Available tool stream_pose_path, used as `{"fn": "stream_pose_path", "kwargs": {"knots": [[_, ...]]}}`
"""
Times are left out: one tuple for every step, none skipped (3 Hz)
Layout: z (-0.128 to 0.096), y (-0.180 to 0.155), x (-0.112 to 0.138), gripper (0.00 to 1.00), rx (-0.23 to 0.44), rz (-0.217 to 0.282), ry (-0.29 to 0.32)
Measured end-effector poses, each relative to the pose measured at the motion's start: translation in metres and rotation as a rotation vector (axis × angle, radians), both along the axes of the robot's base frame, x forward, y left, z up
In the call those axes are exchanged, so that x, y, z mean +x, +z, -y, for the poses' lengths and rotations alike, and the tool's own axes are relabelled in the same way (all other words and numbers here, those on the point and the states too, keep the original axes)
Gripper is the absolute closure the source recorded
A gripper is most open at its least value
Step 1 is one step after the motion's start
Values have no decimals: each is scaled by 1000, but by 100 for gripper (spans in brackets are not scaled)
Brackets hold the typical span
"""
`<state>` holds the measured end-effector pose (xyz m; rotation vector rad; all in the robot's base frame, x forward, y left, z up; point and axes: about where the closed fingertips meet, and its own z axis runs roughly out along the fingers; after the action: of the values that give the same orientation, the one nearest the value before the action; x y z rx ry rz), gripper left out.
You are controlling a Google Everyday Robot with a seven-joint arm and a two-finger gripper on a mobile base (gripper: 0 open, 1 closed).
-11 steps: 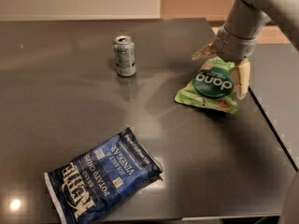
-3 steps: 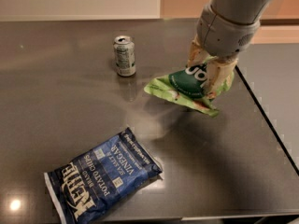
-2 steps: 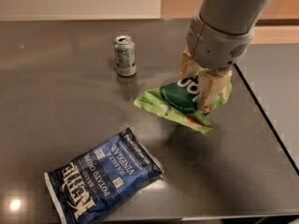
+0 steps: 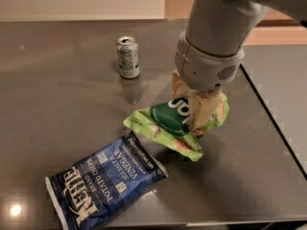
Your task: Move green rice chip bag near blue chip bag
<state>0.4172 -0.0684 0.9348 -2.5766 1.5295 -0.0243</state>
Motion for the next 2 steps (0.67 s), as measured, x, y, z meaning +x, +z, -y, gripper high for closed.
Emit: {"fn": "stream_pose_path", "kwargs": {"knots": [[-14, -3, 0, 59, 30, -27, -8], [-19, -6, 5, 36, 55, -48, -23]]}}
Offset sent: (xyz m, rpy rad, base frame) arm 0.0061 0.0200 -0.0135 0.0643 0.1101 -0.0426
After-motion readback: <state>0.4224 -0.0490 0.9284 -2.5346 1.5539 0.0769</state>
